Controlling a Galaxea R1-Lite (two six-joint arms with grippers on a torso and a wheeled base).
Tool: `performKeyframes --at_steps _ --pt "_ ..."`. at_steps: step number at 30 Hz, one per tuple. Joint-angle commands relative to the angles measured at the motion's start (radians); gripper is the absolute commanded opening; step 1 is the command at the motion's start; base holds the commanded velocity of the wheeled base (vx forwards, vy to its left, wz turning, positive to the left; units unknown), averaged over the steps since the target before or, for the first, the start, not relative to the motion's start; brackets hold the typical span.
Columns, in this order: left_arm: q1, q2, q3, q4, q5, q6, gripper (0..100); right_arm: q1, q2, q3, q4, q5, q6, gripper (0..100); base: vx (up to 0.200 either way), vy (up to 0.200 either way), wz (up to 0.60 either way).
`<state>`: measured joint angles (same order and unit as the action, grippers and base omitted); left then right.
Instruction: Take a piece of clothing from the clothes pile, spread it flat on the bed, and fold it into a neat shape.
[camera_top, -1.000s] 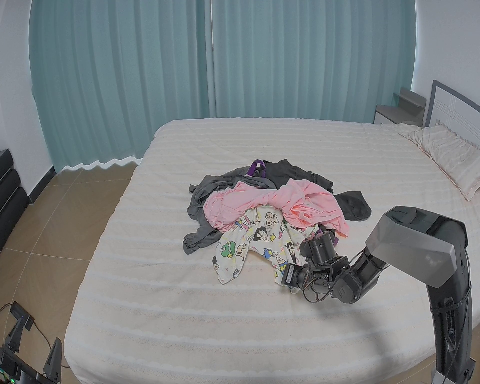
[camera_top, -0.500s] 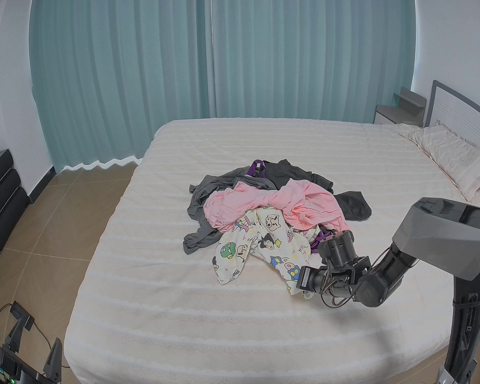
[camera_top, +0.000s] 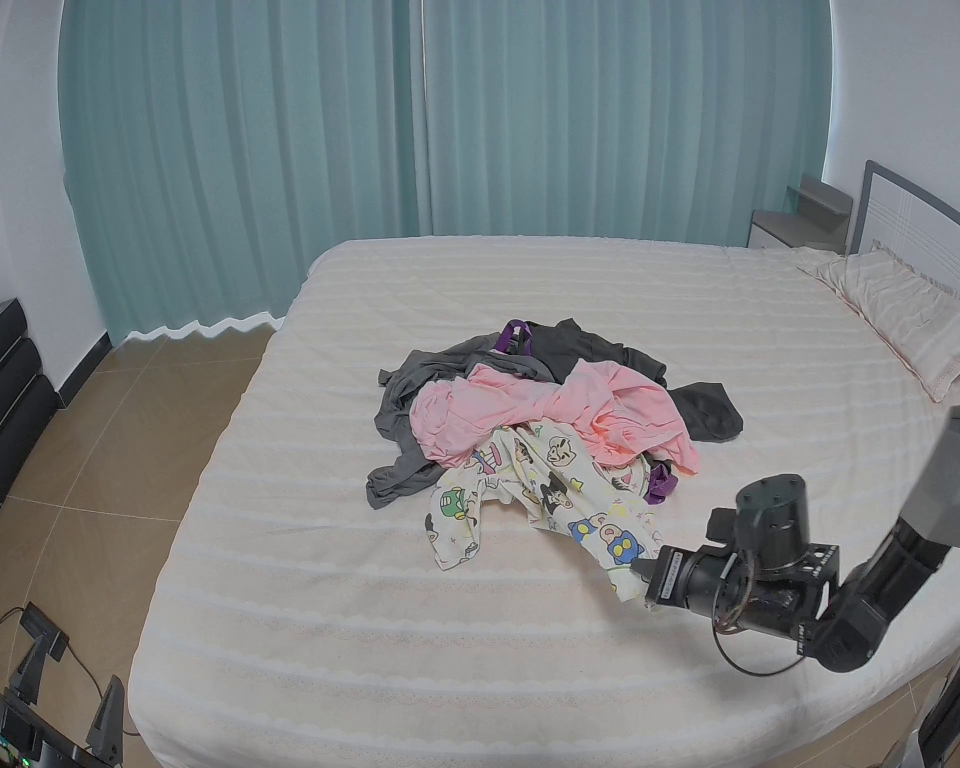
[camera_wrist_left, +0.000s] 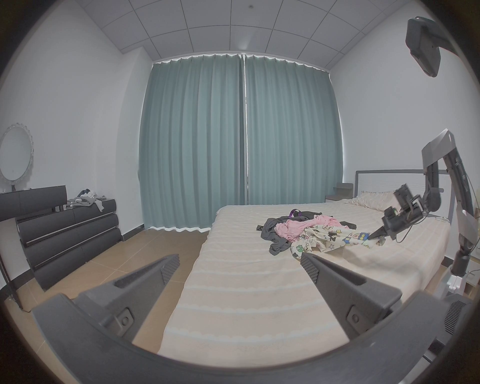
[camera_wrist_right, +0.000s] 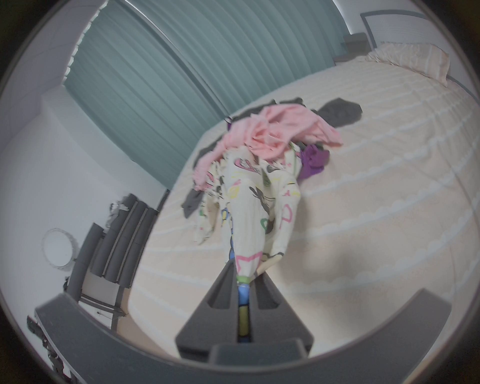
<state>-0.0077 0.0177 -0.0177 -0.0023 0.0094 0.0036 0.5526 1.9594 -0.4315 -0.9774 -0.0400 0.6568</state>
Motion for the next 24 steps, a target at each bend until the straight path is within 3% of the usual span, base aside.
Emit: performKeyframes --at_steps 1,3,7,9,11,13,14,18,20,22,23,24 --pt "0.000 -0.018 0.018 -0.004 -0.002 0.019 100 0.086 -0.247 0.175 -0.125 0.002 -0.003 0 0.000 0.000 0.00" --pt "0.000 -0.018 0.018 -0.005 -0.002 0.064 100 0.116 -0.327 0.218 -0.142 0.000 -0.006 0 0.000 0.000 0.00" --pt "0.000 -0.018 0.008 -0.016 -0.006 0.055 100 0.141 -0.474 0.260 -0.142 0.000 -0.008 0 0.000 0.000 0.00" --pt "-0.015 0.068 -0.194 -0.102 -0.014 -0.040 100 0.142 -0.576 0.260 -0.129 0.002 -0.019 0 0.000 0.000 0.00" --pt "-0.021 0.173 -0.275 -0.137 -0.094 -0.024 100 0.139 -0.632 0.250 -0.122 0.005 -0.020 0 0.000 0.000 0.00" --pt "-0.025 0.251 -0.280 -0.130 -0.270 0.114 100 0.138 -0.682 0.244 -0.122 0.022 -0.023 0 0.000 0.000 0.00" --pt "-0.025 0.327 -0.272 -0.114 -0.347 0.138 100 0.136 -0.703 0.244 -0.122 0.040 -0.023 0 0.000 0.000 0.00" --pt "-0.029 0.584 -0.285 -0.128 -0.451 0.141 100 0.106 -0.752 0.234 -0.130 0.106 -0.036 0 0.000 0.000 0.00" --pt "-0.069 0.757 -0.286 -0.200 -0.465 0.150 100 0.070 -0.761 0.208 -0.121 0.141 -0.036 0 0.000 0.000 0.00" --pt "-0.186 0.930 -0.281 -0.286 -0.465 0.133 100 0.029 -0.755 0.194 -0.122 0.164 -0.039 0 0.000 0.000 0.00" --pt "-0.186 0.930 -0.281 -0.286 -0.465 0.133 100 0.029 -0.755 0.194 -0.122 0.164 -0.039 0 0.000 0.000 0.00" --pt "-0.258 1.059 -0.285 -0.350 -0.460 0.104 100 -0.008 -0.758 0.168 -0.130 0.169 -0.042 0 0.000 0.000 0.00"
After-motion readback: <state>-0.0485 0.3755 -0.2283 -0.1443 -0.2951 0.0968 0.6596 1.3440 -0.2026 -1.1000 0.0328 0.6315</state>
